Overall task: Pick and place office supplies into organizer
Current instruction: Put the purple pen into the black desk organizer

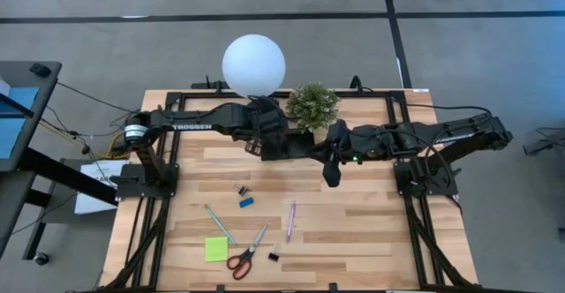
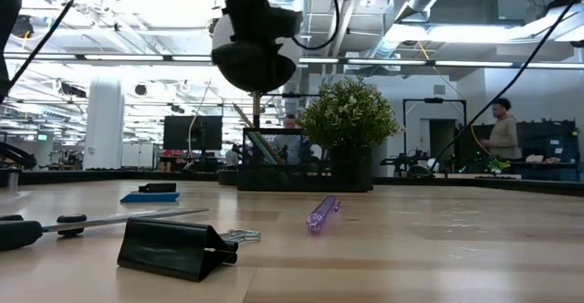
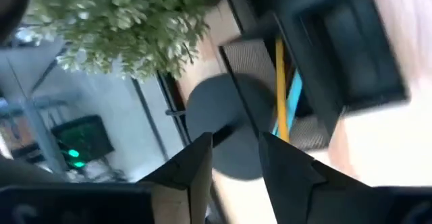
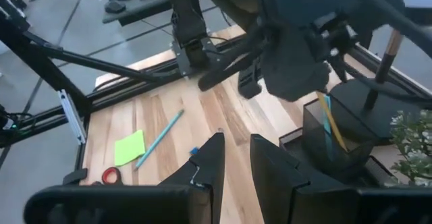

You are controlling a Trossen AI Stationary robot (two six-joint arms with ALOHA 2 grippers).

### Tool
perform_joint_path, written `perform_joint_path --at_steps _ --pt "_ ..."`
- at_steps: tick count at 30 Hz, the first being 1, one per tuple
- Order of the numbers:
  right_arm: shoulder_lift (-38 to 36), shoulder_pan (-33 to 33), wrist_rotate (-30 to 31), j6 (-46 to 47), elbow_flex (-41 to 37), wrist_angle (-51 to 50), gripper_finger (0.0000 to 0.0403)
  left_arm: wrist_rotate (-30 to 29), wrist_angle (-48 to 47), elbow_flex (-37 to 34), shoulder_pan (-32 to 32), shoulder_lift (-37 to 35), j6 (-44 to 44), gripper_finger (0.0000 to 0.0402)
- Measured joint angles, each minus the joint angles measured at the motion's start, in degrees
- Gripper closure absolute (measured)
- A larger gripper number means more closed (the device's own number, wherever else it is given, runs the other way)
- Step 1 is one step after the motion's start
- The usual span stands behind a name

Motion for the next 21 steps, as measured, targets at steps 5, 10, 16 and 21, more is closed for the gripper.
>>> perform_joint_path --at_steps 5,10,16,21 --pt "0.0 -0.2 7.6 0.2 0.0 0.6 0.0339 10.3 -1.5 6.7 -2.0 -0.1 -21.3 0.0282" --pt "-0.3 -0.5 8.2 1.3 0.0 0.7 0.0339 21.2 -11.2 16.2 -3.0 -0.2 -37.6 0.0291" --pt "-0.4 0.4 8.0 1.4 0.0 0.0 0.0339 25.1 -33.3 19.7 -5.9 -0.5 -54.5 0.0308" --pt "-0.4 1.8 4.7 -3.1 0.0 0.4 0.0339 21.6 -34.9 16.6 -13.5 -3.2 -68.9 0.0321"
